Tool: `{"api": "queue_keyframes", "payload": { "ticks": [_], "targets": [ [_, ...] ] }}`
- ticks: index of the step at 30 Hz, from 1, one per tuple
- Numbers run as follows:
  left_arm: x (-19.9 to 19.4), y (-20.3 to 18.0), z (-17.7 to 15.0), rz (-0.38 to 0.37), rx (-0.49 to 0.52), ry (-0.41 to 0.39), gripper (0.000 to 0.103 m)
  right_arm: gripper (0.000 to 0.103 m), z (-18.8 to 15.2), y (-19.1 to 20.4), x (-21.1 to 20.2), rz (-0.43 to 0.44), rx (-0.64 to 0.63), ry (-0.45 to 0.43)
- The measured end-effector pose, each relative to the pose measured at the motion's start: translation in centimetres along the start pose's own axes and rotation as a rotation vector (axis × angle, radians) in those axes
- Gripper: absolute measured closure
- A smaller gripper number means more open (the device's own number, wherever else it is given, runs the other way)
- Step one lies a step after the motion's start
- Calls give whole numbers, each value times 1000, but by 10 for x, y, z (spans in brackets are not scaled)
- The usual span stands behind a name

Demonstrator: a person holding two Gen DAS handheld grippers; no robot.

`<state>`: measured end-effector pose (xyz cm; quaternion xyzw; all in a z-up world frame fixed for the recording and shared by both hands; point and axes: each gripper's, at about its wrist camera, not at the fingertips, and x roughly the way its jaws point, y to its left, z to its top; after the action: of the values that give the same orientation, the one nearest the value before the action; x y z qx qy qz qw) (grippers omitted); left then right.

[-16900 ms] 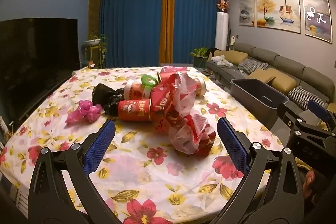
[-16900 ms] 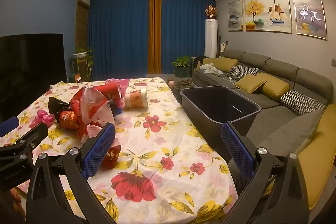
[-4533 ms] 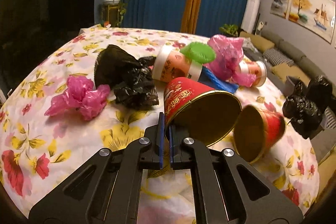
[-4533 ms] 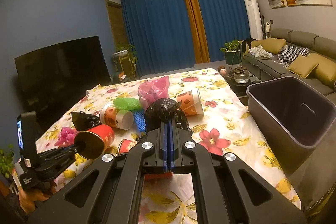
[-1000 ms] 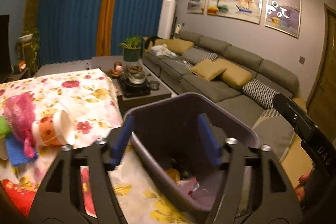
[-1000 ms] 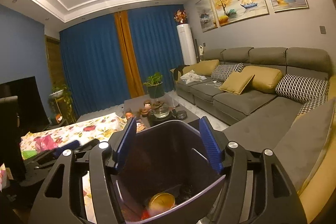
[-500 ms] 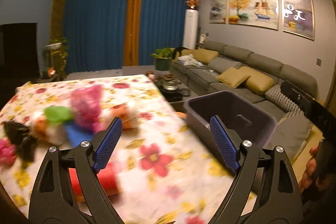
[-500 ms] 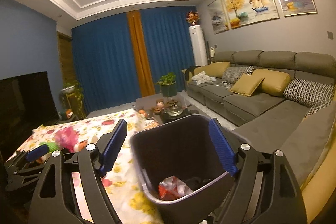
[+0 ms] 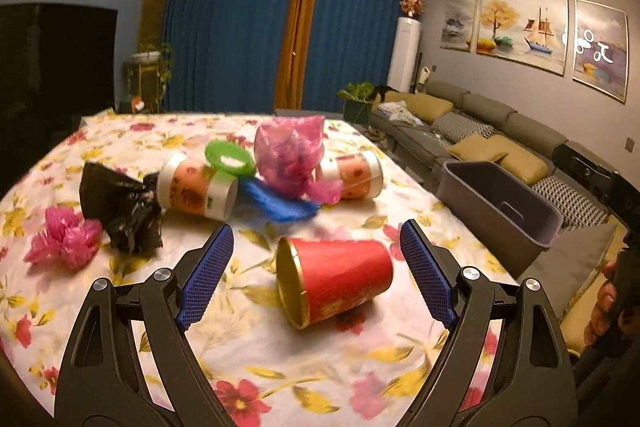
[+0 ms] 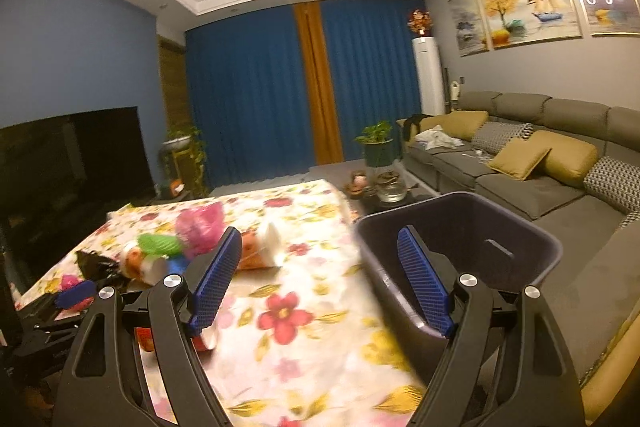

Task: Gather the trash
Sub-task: 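Grasp the second red paper cup by its rim with the left gripper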

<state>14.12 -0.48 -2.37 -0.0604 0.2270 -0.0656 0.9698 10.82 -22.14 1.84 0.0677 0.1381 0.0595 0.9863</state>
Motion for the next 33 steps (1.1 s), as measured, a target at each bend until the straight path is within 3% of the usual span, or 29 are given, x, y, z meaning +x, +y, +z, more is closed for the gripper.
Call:
{"api": "queue_keyframes", "payload": {
  "ticks": [7, 13, 20, 24, 33],
  "targets": [
    [22, 11, -9, -46, -14, 75, 26, 25, -5, 19, 7, 21, -26, 15],
    [46, 14, -14, -110, -43, 172, 45, 25, -6, 23, 11, 36, -37, 21],
    [60, 15, -18, -190, -77, 240, 75, 25, -8, 31, 16, 54, -53, 34],
    [62, 12, -20, -217, -67, 248, 101, 25, -8, 36, 19, 63, -67, 41],
    [39, 19, -8, -164, -75, 157, 101, 25, -6, 55, 38, 90, -109, 81]
  ]
}}
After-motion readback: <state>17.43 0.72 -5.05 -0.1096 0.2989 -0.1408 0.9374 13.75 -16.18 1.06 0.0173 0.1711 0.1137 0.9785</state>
